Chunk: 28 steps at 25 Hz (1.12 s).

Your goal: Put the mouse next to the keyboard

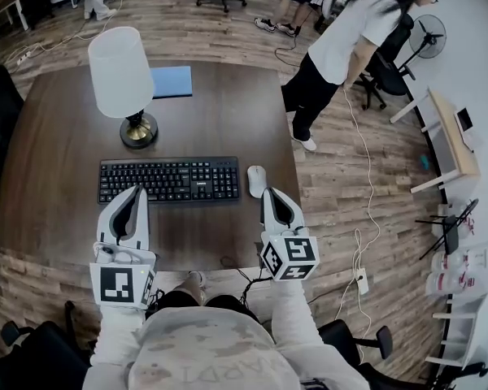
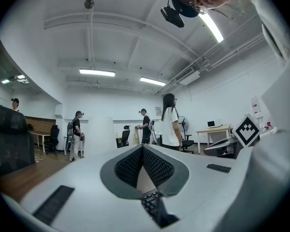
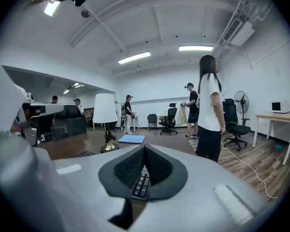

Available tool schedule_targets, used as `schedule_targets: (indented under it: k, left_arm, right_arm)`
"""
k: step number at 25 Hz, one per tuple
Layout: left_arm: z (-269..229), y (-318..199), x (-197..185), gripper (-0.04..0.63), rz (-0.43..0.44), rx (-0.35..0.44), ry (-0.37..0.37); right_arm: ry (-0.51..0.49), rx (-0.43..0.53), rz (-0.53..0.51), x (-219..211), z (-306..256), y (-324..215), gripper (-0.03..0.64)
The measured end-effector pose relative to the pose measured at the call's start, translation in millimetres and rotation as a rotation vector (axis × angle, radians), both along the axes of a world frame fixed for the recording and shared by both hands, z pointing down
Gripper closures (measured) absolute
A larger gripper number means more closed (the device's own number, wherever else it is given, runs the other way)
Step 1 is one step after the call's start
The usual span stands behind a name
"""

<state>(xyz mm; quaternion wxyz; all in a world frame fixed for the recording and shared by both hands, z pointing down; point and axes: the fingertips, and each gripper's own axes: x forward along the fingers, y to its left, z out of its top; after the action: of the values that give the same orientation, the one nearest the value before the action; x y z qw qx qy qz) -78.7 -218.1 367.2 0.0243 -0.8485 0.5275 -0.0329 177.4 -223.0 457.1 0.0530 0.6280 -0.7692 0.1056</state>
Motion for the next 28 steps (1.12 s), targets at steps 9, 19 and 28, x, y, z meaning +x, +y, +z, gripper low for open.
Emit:
schedule_targets:
  k: [9,19,28]
  left_arm:
    - [-16.8,20.5,1.0,0.589,0.011,0.033,0.006]
    - [-29.8,44.1,1.6,0.589,0.019,0.064,0.014]
    - [-36.6,60.3,-7.2,0.589,0.013,0.085,0.014]
  right_arm:
    - [0.025,0.059,0.004,-2.4,-34.0,27.2,0.607]
    - [0.018,0.118,-0.017,-10.0,-63.2,56.4,0.607]
    - [0.054,0.177,-0.027,-21.4,-85.2,77.7,0.607]
